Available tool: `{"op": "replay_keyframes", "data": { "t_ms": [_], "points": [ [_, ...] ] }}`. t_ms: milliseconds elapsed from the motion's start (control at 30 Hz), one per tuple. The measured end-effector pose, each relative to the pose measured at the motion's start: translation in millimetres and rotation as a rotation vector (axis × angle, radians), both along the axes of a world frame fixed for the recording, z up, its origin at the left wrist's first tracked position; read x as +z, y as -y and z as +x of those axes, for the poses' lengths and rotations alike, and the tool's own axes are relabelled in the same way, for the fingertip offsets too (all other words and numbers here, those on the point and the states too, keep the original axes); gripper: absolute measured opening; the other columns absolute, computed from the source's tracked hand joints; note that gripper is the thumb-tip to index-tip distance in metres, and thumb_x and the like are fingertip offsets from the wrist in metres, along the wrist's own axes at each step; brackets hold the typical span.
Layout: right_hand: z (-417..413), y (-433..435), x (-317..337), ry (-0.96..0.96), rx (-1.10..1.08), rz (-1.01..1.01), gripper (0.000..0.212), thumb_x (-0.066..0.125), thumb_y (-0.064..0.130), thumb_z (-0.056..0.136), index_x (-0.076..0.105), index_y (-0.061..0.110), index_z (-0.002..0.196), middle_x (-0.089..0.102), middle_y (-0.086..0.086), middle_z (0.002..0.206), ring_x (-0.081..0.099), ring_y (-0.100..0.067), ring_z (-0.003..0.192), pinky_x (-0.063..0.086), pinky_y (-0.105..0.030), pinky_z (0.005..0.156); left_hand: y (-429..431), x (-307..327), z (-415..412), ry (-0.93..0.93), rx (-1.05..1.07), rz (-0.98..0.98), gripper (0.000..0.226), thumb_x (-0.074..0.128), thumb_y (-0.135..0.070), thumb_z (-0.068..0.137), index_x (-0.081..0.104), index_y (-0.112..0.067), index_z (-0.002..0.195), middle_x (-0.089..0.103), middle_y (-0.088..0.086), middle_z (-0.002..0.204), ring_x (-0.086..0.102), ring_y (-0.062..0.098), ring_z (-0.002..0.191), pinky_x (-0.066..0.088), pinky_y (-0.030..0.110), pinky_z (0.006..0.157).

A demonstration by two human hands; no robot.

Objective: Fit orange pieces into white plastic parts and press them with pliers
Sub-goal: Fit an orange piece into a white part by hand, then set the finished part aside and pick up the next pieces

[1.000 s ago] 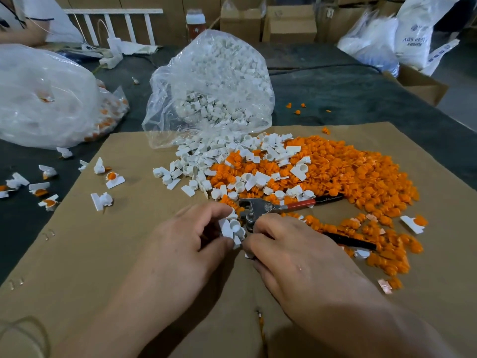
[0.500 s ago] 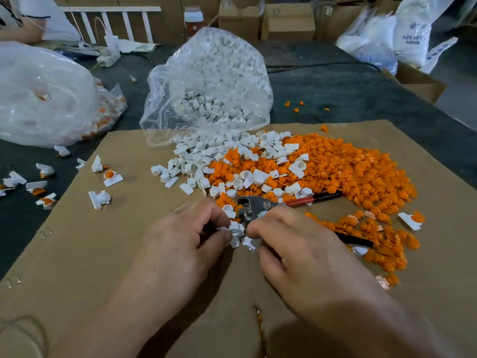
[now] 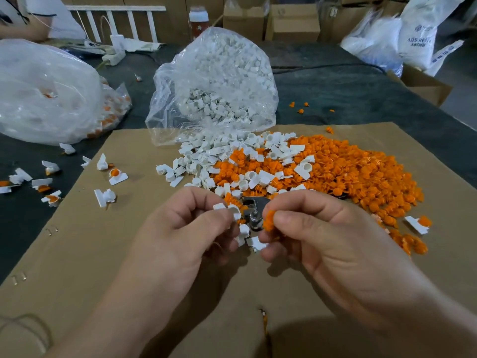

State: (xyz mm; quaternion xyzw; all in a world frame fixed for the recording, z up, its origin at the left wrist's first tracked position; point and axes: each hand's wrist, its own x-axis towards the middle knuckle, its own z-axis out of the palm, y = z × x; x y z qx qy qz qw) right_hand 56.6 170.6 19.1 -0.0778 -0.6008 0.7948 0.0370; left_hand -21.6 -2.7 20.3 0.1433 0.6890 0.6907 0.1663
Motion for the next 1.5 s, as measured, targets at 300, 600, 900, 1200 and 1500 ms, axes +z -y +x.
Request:
{"op": "replay_keyframes", "data": {
  "t_ms": [300,600,900,1200,1500],
  "points": [
    [0,4,16,0.017,0.189,-0.516,0.01,0.063,0.01,0.081,0.07,0.005,0.084,0.064,-0.013,0.078,0.062,-0.017,0.058,0.053,-0.023,0.048,-8,3,10,-0.024,-0.059,0.085,0.023,0.072,-0.035,0.062,0.07,-0.016,0.075,0.067,0.011,0.062,0.062,0.017,0.053,0.049,0.023,0.046],
    [-1,3,12,0.027,0.109,-0.47,0.017,0.066,0.008,0.077,0.076,0.01,0.091,0.067,-0.015,0.076,0.065,-0.02,0.058,0.054,-0.026,0.048,-9,1,12,-0.021,-0.072,0.086,0.007,0.078,-0.02,0.069,0.072,-0.02,0.073,0.068,0.009,0.062,0.063,0.015,0.052,0.049,0.022,0.044],
    [10,12,1,-0.188,-0.247,0.73,0.016,0.059,0.031,0.086,0.064,0.039,0.099,0.069,0.011,0.082,0.068,-0.007,0.073,0.054,-0.018,0.061,-10,4,15,-0.007,-0.032,0.049,0.03,0.071,-0.045,0.054,0.069,-0.021,0.072,0.07,0.006,0.064,0.062,0.013,0.054,0.048,0.018,0.048],
    [11,17,3,-0.476,-0.273,1.294,0.009,0.053,0.02,0.097,0.062,0.017,0.1,0.053,0.007,0.092,0.053,-0.01,0.082,0.044,-0.029,0.065,-9,-2,15,-0.121,-0.097,-0.007,0.006,0.066,-0.03,0.074,0.071,-0.027,0.078,0.067,0.001,0.062,0.06,0.011,0.055,0.048,0.019,0.052],
    [13,20,8,-0.546,-0.279,1.409,0.009,0.057,0.014,0.093,0.065,0.012,0.098,0.055,0.0,0.092,0.054,-0.017,0.079,0.047,-0.037,0.057,-13,-2,15,-0.003,-0.13,0.126,0.012,0.072,-0.011,0.063,0.073,-0.02,0.071,0.062,0.004,0.056,0.058,0.013,0.05,0.047,0.021,0.045]
  ]
}}
